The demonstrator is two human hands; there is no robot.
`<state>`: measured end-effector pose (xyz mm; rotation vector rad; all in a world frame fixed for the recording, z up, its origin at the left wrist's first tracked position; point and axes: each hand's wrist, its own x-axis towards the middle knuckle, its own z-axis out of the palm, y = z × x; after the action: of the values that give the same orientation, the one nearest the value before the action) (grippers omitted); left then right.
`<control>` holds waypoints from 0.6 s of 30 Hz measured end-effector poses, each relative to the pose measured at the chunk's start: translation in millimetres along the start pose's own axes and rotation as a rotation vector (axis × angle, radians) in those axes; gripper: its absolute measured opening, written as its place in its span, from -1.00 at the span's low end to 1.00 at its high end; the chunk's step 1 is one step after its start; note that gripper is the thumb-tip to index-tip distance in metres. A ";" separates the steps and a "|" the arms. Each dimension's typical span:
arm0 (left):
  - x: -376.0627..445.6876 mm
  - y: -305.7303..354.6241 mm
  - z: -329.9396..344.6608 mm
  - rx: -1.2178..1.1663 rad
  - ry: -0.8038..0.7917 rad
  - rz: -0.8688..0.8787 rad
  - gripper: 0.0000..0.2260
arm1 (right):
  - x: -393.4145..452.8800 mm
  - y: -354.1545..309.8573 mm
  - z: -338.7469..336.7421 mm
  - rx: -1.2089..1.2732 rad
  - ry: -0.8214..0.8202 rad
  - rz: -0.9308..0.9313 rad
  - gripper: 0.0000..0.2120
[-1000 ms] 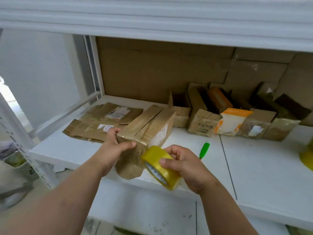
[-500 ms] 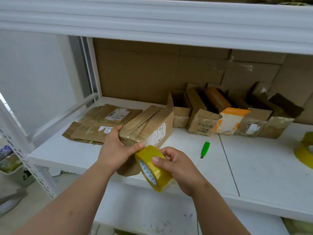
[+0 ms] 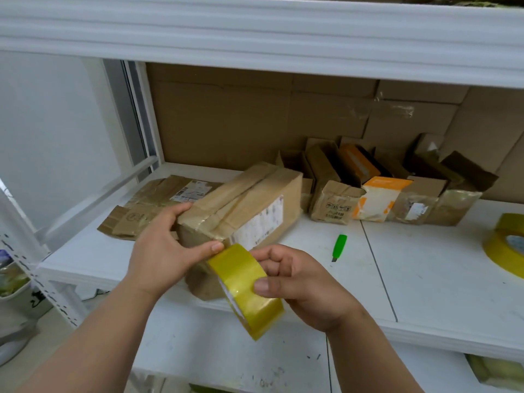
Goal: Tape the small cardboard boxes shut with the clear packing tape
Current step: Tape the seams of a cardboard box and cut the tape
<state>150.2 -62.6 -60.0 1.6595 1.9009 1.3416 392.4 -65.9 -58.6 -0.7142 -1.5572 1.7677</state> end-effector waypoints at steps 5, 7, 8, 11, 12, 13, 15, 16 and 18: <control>15.2 5.7 34.9 -0.075 -0.192 0.016 -0.09 | -5.8 8.3 -14.6 0.030 0.121 -0.003 -0.45; 22.3 2.9 50.5 -0.098 -0.248 0.012 -0.08 | -7.0 10.0 -18.1 0.027 0.186 0.005 -0.43; 25.4 2.0 56.9 -0.110 -0.273 0.005 -0.07 | -7.1 11.3 -19.5 0.020 0.217 0.006 -0.44; 35.7 -0.7 71.5 -0.157 -0.310 -0.027 -0.04 | -4.7 16.1 -17.6 -0.015 0.310 0.015 -0.55; 38.4 -1.6 74.7 -0.179 -0.306 -0.050 -0.02 | -2.9 19.7 -15.5 -0.038 0.330 0.026 -0.56; 40.7 -2.8 77.1 -0.204 -0.292 -0.075 -0.02 | -1.6 23.5 -12.8 -0.067 0.346 0.046 -0.56; 45.4 -6.6 79.8 -0.223 -0.256 -0.100 -0.09 | 0.4 32.5 -8.9 -0.133 0.366 0.099 -0.53; 46.6 -8.3 80.4 -0.210 -0.251 -0.092 -0.15 | 0.9 36.8 -8.3 -0.153 0.368 0.118 -0.53; 49.2 -12.4 80.9 -0.177 -0.265 -0.050 -0.23 | 0.5 41.2 -8.5 -0.167 0.365 0.126 -0.53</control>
<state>186.0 18.6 -95.2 1.6015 1.6136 1.1682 393.5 -62.9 -100.5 -1.1684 -1.4423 1.4990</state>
